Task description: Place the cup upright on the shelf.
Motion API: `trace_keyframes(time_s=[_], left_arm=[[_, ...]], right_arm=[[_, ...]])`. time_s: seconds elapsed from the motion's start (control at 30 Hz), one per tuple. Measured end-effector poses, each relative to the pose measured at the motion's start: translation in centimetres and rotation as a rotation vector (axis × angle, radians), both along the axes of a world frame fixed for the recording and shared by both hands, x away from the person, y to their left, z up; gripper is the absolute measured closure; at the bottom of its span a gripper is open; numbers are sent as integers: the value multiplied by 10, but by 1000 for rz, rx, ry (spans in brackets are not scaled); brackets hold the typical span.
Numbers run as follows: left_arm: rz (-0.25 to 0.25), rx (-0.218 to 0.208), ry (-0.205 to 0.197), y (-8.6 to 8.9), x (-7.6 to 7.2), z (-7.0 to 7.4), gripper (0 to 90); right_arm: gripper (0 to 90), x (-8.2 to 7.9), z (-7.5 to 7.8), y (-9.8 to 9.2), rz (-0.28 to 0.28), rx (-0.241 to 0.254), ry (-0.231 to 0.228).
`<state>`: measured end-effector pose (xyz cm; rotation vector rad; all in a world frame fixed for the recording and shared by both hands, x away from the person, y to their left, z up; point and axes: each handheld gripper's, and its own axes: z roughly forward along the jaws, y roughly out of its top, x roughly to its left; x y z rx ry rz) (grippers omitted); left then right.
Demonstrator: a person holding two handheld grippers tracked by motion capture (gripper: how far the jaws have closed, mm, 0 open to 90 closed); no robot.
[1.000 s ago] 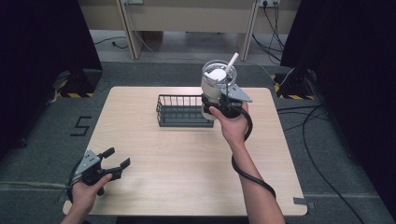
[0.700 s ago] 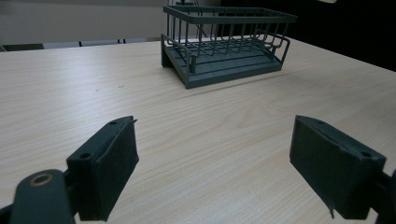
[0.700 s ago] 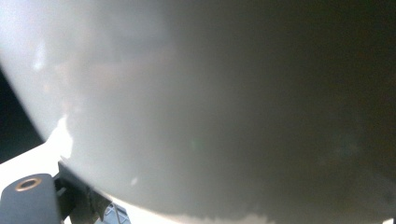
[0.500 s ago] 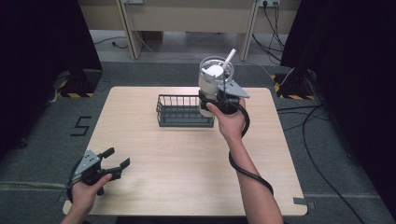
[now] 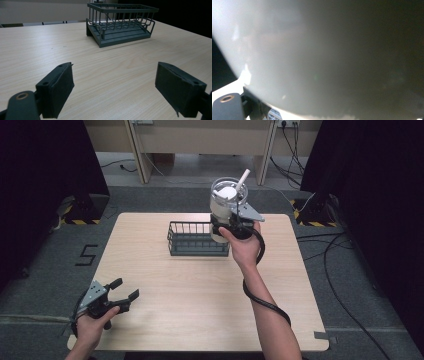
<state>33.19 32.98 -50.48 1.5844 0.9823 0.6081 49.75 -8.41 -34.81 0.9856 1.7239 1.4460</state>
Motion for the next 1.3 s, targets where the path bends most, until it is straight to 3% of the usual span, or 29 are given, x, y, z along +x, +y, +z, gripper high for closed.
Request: trace_keyframes(time_s=[1.3], left_arm=[[-1,-2,2,2,0,0,145]], right_arm=[[111,28,-4,18,0,-2,36]])
